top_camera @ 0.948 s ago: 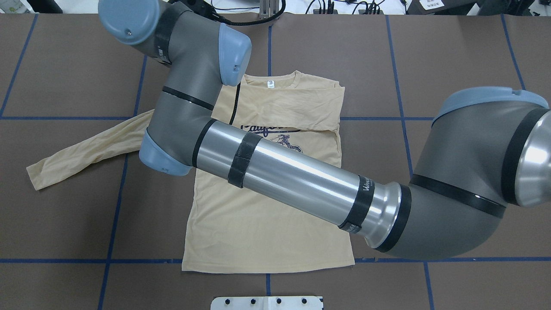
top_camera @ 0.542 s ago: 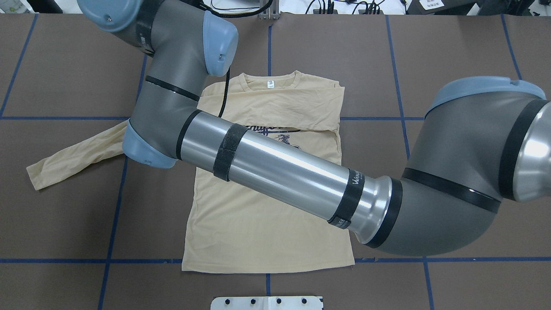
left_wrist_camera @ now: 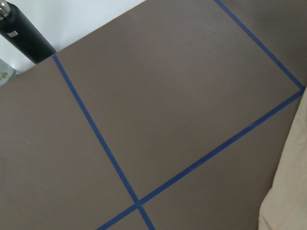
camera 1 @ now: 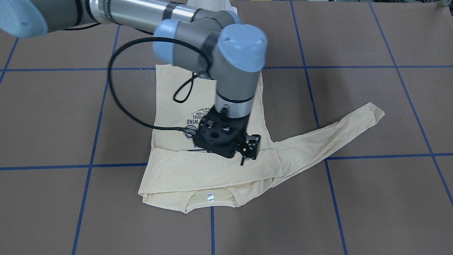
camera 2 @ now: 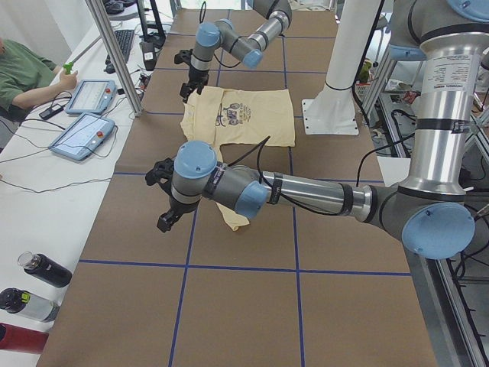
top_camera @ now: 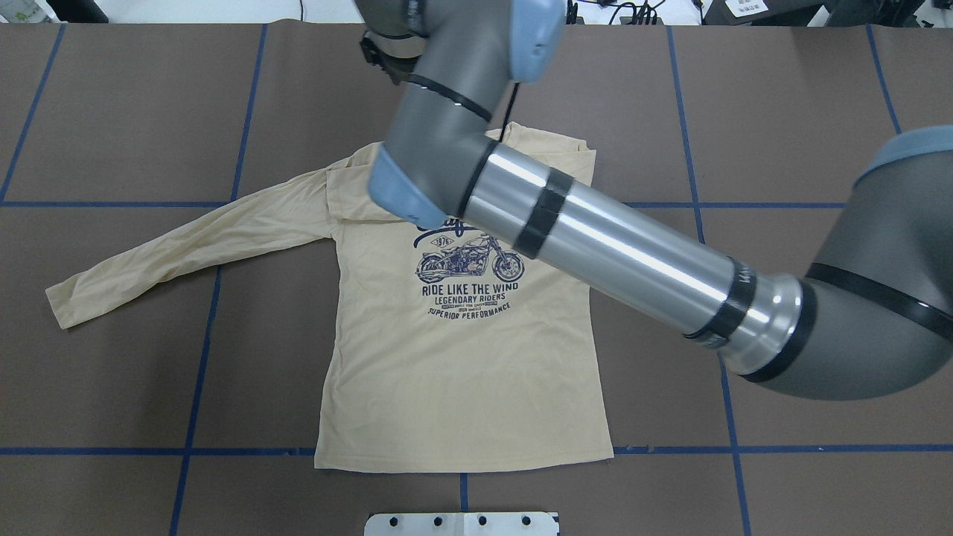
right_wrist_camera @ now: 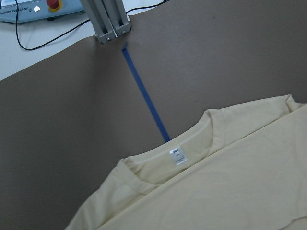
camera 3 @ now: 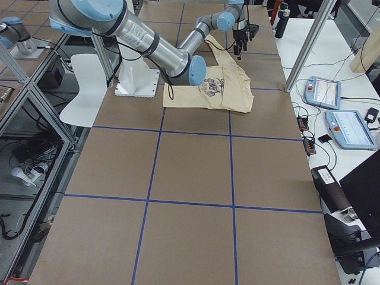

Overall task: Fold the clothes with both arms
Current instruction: 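Carry the sleeve across the shirt body with the right gripper, then release the sleeve and withdraw the right gripper away from the shirt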

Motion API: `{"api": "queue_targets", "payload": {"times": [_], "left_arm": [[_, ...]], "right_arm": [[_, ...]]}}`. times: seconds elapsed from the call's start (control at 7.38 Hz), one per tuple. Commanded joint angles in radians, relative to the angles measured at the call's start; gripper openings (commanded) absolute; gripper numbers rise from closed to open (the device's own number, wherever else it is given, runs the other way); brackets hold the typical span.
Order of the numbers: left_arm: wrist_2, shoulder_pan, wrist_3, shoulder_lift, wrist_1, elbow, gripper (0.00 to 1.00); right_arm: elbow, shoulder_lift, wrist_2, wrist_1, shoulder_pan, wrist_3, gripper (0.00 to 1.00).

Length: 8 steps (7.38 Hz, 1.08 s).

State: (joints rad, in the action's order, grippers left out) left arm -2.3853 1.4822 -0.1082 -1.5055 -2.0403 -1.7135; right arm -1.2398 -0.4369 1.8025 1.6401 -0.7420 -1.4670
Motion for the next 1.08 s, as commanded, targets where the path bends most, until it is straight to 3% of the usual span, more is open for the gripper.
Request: {"api": "queue_targets", "payload": {"times": [0.0, 0.27, 0.68, 0.95], "left_arm": [[0.111, -0.136, 0.245, 0.124, -0.255, -0.008, 1.00], [0.121, -0.241, 0.483, 0.160, -0.372, 0.002, 1.00], [0.216, -0.364, 0.678, 0.160, -0.402, 0.009, 0.97], [0.242, -0.425, 0.818, 0.153, -0.490, 0.061, 0.75]], "right_arm": [[-0.275, -0.326, 0.139, 0.008, -0.138, 0.315, 1.00], [-0.389, -0.556, 0.320, -0.049, -0.305, 0.590, 1.00], [-0.408, -0.858, 0.483, -0.216, -0.501, 0.923, 1.00], [-0.408, -0.937, 0.512, -0.236, -0.572, 1.028, 1.00]]}}
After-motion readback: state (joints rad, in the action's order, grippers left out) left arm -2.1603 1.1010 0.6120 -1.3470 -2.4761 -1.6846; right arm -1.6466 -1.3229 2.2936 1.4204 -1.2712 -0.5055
